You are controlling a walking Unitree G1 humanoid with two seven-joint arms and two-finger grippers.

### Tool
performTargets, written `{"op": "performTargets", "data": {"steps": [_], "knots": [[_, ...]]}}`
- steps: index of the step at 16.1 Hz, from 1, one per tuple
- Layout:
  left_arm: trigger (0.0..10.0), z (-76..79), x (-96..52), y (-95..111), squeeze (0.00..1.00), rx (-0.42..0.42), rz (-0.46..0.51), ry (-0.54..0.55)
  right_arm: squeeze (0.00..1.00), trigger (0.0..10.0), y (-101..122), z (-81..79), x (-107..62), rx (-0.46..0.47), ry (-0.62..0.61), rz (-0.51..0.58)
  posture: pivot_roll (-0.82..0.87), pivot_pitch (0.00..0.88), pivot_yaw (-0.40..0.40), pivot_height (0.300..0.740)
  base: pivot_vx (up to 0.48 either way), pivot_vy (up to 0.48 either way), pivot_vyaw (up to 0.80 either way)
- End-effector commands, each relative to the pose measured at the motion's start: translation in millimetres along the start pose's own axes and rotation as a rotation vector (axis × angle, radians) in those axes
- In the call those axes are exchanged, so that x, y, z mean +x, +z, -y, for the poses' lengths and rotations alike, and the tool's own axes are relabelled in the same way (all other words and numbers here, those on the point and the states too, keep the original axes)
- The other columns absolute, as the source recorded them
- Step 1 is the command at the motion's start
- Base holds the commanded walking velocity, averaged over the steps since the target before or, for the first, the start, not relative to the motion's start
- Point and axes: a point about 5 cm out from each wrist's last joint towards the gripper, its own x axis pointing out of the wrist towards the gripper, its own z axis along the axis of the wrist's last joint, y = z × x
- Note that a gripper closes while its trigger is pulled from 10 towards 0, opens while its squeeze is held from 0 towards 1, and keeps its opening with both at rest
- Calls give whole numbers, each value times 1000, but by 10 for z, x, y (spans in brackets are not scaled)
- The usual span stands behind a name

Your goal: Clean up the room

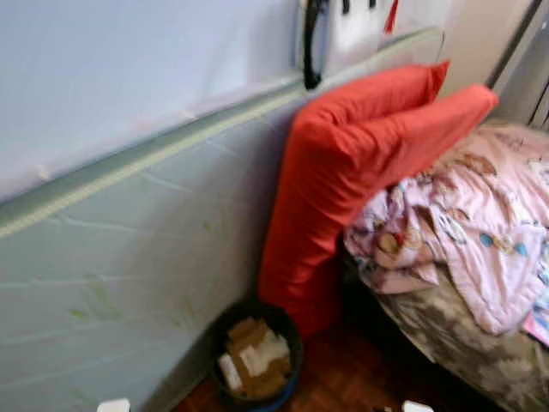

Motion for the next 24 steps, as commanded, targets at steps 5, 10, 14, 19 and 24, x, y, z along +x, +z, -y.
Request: {"op": "performTargets", "data": {"steps": [5, 10, 14, 19, 24], "knots": [[10000, 50, 0, -27, 0, -55, 0, -13, 0, 10000, -22, 103, -21, -18, -22, 5, 19, 0, -2, 740, 0, 0, 363], [10000, 77, -1, -39, 0, -116, 7, -23, 0, 10000, -18, 125, -23, -25, -23, 4, 20, 0, -21, 740, 0, 0, 800], [10000, 112, 0, -42, 0, -137, 15, -38, 0, 10000, -7, 156, -26, -38, -28, 8, 14, 0, -34, 740, 0, 0, 800], [10000, 158, 1, -53, 0, -149, 17, -50, 0, 10000, 9, 201, -30, -45, -34, 15, 21, 0, -57, 740, 0, 0, 288], [10000, 192, 4, -51, 0, -149, 22, -60, 0, 10000, 39, 235, -34, -27, -44, 41, 17, 0, -63, 740, 0, 0, 0]]}}
